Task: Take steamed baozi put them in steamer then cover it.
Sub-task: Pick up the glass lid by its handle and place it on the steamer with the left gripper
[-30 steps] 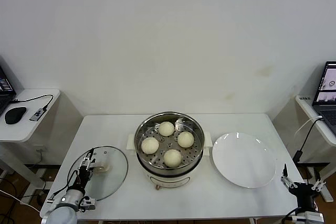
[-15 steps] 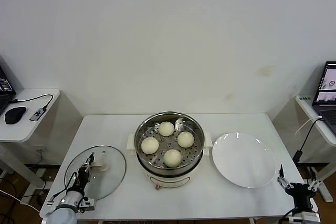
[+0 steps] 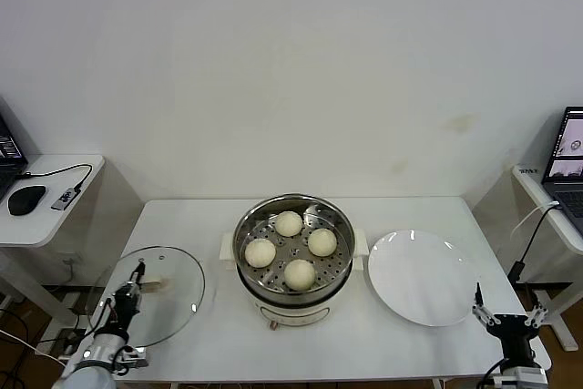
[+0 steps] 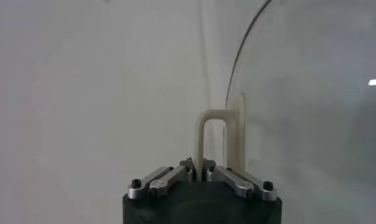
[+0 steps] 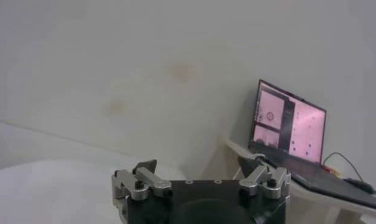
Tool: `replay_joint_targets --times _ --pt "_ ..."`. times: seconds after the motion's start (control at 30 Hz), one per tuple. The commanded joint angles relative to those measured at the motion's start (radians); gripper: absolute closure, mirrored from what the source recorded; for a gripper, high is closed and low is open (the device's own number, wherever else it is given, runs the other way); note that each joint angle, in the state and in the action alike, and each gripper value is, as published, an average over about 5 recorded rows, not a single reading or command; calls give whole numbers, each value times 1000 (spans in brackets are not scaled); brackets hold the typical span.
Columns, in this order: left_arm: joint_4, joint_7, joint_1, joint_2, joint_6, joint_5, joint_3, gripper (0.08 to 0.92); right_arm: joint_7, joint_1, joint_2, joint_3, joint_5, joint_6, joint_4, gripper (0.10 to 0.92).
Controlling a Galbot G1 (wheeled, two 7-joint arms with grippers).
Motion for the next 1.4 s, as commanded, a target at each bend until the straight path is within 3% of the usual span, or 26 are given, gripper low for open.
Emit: replay_joint_targets --times 0.03,0.17,0.3,0.57,0.8,1.1,1.4 --pt "-346 164 134 110 111 -279 -183 853 -3 -10 -1 -8 -10 5 24 203" --pt "-457 218 148 157 176 -368 -190 853 -5 -15 0 -18 -18 10 31 203" --pt "-544 260 114 212 261 -432 -98 853 -7 -15 1 -29 -28 10 38 203" --pt "-568 293 -98 262 349 -401 190 853 -12 -8 10 -53 -55 9 32 203" --pt "-482 333 -297 169 390 -263 423 853 -14 15 14 -68 -75 5 14 203" --pt "-417 437 -490 37 458 -102 606 853 -11 36 33 -82 -112 3 -9 203" --pt "-361 506 -595 -46 502 -22 725 853 -13 37 39 -74 -125 4 -19 203"
